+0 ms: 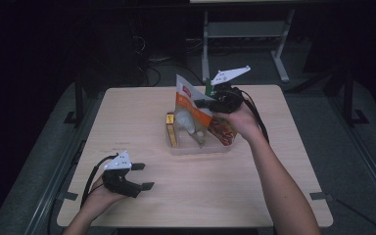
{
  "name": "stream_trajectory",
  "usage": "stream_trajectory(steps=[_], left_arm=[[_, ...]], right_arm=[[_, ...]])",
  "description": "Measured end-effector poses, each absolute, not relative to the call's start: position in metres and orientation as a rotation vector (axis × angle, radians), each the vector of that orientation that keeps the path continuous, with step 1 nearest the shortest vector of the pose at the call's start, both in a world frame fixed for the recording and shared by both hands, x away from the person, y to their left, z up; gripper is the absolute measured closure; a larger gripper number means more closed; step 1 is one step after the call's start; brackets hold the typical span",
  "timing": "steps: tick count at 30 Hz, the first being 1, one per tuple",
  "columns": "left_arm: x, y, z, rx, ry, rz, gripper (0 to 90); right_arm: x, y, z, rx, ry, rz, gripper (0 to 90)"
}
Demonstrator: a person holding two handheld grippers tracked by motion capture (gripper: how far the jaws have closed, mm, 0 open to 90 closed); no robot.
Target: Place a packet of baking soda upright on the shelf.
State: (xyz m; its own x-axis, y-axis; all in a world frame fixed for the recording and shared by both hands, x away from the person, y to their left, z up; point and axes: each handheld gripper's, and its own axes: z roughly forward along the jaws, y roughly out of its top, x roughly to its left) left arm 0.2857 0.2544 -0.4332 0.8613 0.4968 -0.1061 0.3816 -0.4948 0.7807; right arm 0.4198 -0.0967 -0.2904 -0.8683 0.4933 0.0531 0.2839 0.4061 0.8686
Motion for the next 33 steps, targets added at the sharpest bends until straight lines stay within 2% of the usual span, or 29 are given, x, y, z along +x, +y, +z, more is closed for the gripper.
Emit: stream_trajectory(steps=[33], left_arm=[[0.286, 0.252, -0.434, 2.163, 0.615, 0.155, 19.7]], right_arm=[[0.433, -0.076, -0.311, 0.775, 2.426, 1.357, 90.0]])
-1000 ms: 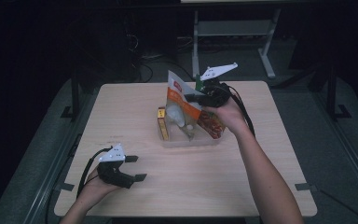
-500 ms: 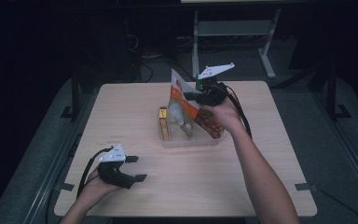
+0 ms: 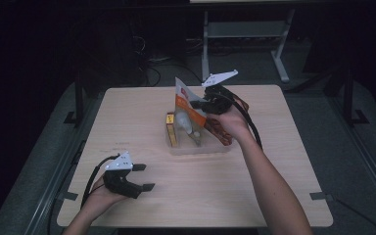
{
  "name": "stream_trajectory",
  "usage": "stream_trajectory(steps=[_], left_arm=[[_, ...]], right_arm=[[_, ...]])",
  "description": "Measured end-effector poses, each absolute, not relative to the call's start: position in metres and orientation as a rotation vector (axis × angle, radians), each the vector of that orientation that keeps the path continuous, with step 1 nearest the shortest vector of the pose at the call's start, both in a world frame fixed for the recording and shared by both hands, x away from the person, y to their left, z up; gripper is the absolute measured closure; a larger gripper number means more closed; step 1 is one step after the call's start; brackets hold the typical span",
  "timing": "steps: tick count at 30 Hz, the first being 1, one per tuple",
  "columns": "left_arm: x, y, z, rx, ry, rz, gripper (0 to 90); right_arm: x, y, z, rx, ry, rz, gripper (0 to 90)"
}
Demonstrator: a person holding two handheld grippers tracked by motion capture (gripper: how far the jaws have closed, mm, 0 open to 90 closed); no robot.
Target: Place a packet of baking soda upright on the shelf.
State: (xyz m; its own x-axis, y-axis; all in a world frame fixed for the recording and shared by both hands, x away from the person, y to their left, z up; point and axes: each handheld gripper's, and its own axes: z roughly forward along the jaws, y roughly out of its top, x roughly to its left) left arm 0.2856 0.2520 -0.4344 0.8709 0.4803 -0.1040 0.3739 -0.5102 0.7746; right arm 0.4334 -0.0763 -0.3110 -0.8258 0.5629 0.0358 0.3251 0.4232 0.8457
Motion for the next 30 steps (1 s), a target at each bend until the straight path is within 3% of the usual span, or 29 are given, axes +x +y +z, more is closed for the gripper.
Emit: stream_trajectory(steps=[17, 21, 26, 30], left_arm=[[0.285, 0.248, -0.437, 2.192, 0.598, 0.135, 19.8], [0.286, 0.247, -0.437, 2.196, 0.591, 0.137, 19.7], [0.285, 0.247, -0.437, 2.195, 0.593, 0.135, 19.7], [0.285, 0.248, -0.437, 2.192, 0.599, 0.136, 19.7]], right_arm=[[0.435, -0.078, -0.329, 0.817, 2.479, 1.319, 87.1], [0.432, -0.080, -0.328, 0.806, 2.465, 1.313, 74.3], [0.426, -0.083, -0.324, 0.811, 2.437, 1.298, 47.8], [0.422, -0.088, -0.321, 0.821, 2.419, 1.317, 34.2]])
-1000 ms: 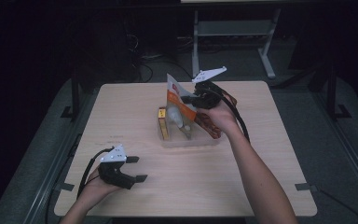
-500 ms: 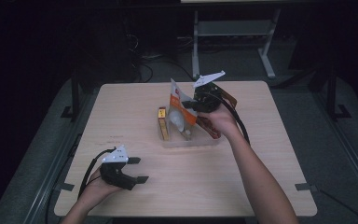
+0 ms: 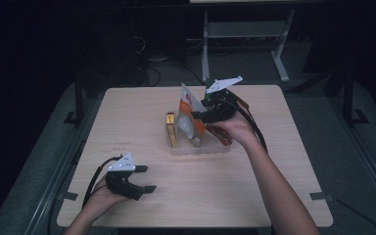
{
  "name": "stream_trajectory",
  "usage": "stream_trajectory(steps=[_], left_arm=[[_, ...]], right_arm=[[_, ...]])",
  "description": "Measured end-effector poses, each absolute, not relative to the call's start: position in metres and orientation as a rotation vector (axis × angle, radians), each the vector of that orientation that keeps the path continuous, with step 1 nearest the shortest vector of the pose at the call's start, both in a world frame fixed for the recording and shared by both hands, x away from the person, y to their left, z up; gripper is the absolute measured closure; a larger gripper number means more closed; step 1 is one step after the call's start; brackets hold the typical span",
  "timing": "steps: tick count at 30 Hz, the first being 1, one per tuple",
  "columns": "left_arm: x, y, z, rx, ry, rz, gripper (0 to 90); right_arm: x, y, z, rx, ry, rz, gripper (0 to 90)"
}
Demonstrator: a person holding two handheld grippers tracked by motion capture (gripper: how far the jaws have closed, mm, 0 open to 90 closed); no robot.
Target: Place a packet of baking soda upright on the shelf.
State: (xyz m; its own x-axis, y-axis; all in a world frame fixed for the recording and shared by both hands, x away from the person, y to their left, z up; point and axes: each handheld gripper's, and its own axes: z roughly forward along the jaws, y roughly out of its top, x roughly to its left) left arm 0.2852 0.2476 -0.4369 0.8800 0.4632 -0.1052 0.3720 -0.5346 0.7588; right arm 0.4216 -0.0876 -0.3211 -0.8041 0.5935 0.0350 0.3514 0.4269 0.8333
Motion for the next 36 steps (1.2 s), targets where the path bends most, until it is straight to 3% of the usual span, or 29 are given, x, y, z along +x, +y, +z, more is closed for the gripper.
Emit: stream_trajectory(steps=[9, 36], left_arm=[[0.285, 0.248, -0.437, 2.195, 0.607, 0.140, 18.5], [0.286, 0.252, -0.436, 2.192, 0.625, 0.158, 17.6]], right_arm=[[0.406, -0.101, -0.320, 0.816, 2.434, 1.298, 24.1], [0.349, -0.155, -0.350, 0.749, 2.415, 1.341, 22.4]])
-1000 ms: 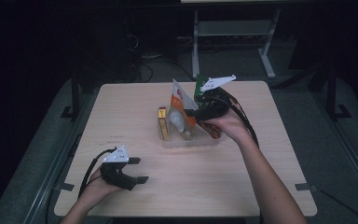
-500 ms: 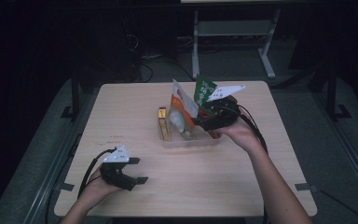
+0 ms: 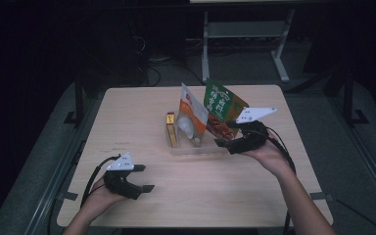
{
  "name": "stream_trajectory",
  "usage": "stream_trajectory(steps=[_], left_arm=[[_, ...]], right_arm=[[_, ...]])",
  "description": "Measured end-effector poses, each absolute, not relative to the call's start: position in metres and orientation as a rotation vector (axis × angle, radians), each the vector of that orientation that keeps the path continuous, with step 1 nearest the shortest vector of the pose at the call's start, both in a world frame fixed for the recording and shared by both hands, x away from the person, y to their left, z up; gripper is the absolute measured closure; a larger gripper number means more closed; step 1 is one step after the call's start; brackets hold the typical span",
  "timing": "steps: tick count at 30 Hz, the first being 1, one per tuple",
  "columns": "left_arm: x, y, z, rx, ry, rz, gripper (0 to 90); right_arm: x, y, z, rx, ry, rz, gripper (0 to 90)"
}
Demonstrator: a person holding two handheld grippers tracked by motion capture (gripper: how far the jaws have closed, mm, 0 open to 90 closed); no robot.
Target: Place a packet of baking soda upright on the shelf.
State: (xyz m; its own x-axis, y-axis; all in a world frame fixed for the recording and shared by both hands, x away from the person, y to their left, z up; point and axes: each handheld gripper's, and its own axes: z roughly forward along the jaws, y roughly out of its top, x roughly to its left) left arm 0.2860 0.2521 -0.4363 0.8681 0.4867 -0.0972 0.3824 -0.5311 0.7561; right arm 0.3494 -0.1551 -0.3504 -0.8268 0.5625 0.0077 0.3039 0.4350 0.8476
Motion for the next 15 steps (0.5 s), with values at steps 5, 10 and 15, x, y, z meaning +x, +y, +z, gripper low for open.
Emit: stream_trajectory(steps=[5, 10, 15], left_arm=[[0.285, 0.254, -0.437, 2.194, 0.627, 0.158, 17.5], [0.285, 0.255, -0.437, 2.174, 0.652, 0.147, 17.3], [0.283, 0.250, -0.438, 2.191, 0.634, 0.146, 16.8]], right_arm=[[0.337, -0.167, -0.363, 0.733, 2.418, 1.364, 21.2], [0.325, -0.173, -0.377, 0.722, 2.422, 1.385, 20.6], [0.313, -0.175, -0.393, 0.725, 2.443, 1.378, 20.2]])
